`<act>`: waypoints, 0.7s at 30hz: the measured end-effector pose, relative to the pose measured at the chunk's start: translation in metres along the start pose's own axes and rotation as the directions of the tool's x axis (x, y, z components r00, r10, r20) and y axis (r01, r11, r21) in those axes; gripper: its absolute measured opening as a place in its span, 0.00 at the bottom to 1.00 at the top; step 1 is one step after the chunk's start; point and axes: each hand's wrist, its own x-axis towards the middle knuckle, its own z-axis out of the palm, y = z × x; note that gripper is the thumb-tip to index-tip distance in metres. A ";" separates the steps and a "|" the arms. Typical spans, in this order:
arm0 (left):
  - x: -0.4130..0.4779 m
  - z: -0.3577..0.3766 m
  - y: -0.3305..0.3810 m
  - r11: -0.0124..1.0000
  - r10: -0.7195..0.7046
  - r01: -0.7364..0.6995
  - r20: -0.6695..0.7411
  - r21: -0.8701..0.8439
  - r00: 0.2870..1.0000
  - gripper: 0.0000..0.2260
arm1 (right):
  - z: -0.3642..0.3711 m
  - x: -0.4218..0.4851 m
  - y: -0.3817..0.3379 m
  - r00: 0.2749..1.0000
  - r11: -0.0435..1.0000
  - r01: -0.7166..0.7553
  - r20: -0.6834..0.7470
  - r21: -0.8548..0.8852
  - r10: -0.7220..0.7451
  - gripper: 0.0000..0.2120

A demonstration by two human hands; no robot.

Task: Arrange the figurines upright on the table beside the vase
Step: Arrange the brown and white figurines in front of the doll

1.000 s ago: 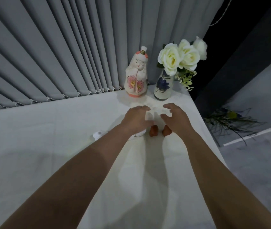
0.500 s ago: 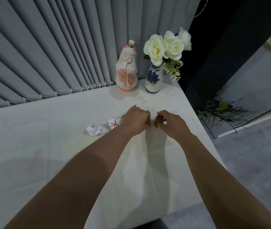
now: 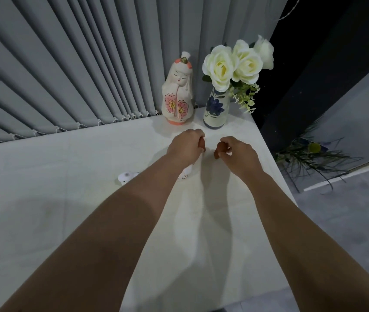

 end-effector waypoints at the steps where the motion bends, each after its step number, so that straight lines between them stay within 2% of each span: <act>1: 0.005 0.000 0.000 1.000 -0.011 0.011 0.000 -0.005 1.000 0.20 | -0.001 0.007 -0.001 1.000 1.000 -0.003 -0.002 -0.004 0.003 0.18; 12: 0.035 0.007 0.002 1.000 0.003 -0.003 0.043 -0.011 0.999 0.21 | -0.002 0.042 -0.004 1.000 0.999 -0.016 0.001 -0.052 0.016 0.14; 21: 0.038 0.010 -0.001 1.000 0.000 0.001 0.047 -0.022 0.999 0.21 | -0.002 0.042 -0.004 0.999 0.998 -0.040 0.021 -0.042 0.041 0.17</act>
